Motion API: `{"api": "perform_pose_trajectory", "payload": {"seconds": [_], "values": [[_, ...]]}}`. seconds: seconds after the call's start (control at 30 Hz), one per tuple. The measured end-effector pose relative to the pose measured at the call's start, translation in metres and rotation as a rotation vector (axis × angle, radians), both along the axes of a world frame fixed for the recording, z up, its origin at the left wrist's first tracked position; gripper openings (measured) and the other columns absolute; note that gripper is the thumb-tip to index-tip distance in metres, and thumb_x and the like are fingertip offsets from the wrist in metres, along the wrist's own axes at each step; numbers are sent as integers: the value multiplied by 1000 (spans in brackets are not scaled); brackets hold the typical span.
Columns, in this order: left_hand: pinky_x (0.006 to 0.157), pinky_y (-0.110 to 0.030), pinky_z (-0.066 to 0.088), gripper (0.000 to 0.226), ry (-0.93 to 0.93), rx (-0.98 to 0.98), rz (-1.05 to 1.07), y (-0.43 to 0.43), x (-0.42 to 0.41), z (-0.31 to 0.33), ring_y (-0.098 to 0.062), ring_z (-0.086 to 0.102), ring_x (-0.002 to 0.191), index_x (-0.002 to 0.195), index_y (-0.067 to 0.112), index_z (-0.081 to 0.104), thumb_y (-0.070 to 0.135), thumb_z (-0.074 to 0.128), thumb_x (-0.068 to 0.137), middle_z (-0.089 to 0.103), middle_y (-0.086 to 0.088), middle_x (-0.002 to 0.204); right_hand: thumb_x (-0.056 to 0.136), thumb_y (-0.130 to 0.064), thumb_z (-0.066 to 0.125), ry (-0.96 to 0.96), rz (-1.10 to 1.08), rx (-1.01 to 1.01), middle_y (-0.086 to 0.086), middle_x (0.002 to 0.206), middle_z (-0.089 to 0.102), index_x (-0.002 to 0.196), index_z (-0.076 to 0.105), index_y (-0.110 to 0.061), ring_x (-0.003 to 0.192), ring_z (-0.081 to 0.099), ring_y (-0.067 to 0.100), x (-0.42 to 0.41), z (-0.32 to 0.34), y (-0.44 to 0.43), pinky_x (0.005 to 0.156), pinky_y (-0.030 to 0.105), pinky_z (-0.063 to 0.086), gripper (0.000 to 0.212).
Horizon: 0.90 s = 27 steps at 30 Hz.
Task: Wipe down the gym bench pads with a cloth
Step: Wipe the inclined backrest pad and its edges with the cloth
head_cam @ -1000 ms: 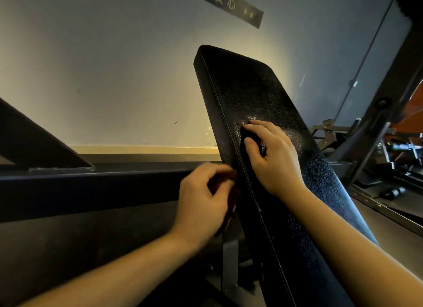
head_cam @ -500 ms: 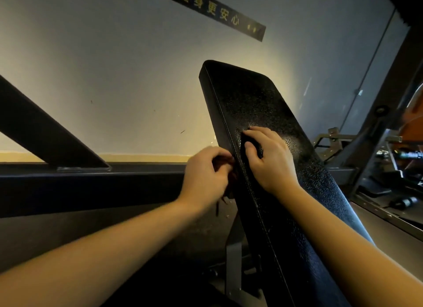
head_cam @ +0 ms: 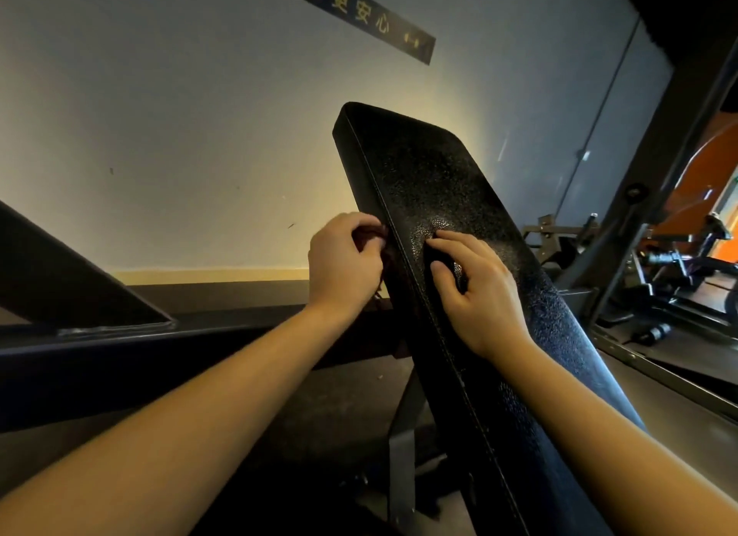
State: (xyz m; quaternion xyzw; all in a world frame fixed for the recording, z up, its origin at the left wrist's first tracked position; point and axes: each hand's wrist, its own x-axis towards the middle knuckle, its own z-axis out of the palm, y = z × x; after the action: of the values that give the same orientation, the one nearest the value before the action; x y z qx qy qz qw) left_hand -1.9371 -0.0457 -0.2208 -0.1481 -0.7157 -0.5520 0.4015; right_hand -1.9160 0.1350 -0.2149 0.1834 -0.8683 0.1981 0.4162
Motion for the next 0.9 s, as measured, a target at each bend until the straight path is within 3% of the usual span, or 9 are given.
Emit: {"api": "perform_pose_trajectory", "payload": {"seconds": [0.07, 0.2, 0.27, 0.4, 0.47, 0.6, 0.7, 0.8, 0.9], "values": [[93, -32, 56, 19, -23, 52, -3, 4, 0, -4, -6, 65, 96, 104, 19, 75, 7, 72, 90, 70, 9, 98, 97, -31, 53, -1, 0, 2, -9, 136, 61, 128, 68, -22, 128, 53, 11, 0, 1, -1, 109, 32, 41, 36], [88, -13, 50, 24, -40, 4, -195, 20, 72, -63, 0, 65, 97, 104, 22, 75, 4, 75, 87, 68, 18, 97, 98, -29, 54, 0, -3, 9, -8, 136, 61, 128, 68, -21, 128, 53, 12, 0, 2, 0, 109, 32, 40, 35], [87, -13, 50, 24, 22, -57, -160, 17, 60, -54, 0, 65, 95, 103, 20, 76, 3, 75, 87, 69, 16, 96, 97, -30, 53, -3, -7, 9, -9, 137, 60, 129, 68, -22, 128, 53, 12, 0, 1, 0, 110, 32, 40, 35], [92, -35, 55, 21, -1, 83, 10, 3, -2, -5, -8, 65, 94, 101, 19, 75, 4, 72, 87, 69, 9, 96, 96, -32, 52, -10, 0, -2, -8, 137, 61, 128, 68, -21, 128, 53, 13, 1, 1, -2, 110, 37, 42, 37], [92, -32, 55, 22, 17, 94, -17, 13, 14, -20, -5, 64, 94, 103, 19, 74, 4, 73, 87, 69, 10, 98, 96, -32, 51, -13, 4, -1, -9, 137, 61, 128, 68, -21, 128, 53, 13, 1, 1, -2, 109, 39, 42, 38], [86, -15, 51, 24, -31, -20, -298, 20, 84, -74, -3, 67, 98, 104, 20, 76, 3, 76, 87, 71, 14, 96, 96, -32, 53, -4, 12, -8, -9, 135, 61, 127, 68, -22, 127, 54, 13, -1, 1, 0, 109, 41, 43, 36], [85, -15, 52, 22, -111, -70, -364, 0, 67, -57, 2, 68, 94, 101, 24, 79, 9, 79, 86, 74, 16, 94, 97, -32, 52, -29, 16, -7, -10, 137, 60, 129, 67, -23, 129, 53, 13, 0, 0, 1, 110, 42, 42, 37], [81, -8, 48, 16, 2, 74, -122, -17, 31, -10, 9, 61, 93, 104, 22, 72, 15, 76, 90, 68, 18, 95, 99, -30, 52, -45, 16, -8, -12, 140, 58, 132, 66, -26, 132, 50, 11, 3, 1, 2, 112, 39, 39, 35], [78, -1, 47, 28, -12, 403, 30, -25, -1, 30, 1, 59, 94, 118, 12, 59, 15, 72, 94, 57, 14, 103, 101, -25, 55, -63, 10, -11, -14, 141, 56, 133, 65, -26, 133, 48, 8, 6, 1, 2, 112, 35, 37, 34]]}}
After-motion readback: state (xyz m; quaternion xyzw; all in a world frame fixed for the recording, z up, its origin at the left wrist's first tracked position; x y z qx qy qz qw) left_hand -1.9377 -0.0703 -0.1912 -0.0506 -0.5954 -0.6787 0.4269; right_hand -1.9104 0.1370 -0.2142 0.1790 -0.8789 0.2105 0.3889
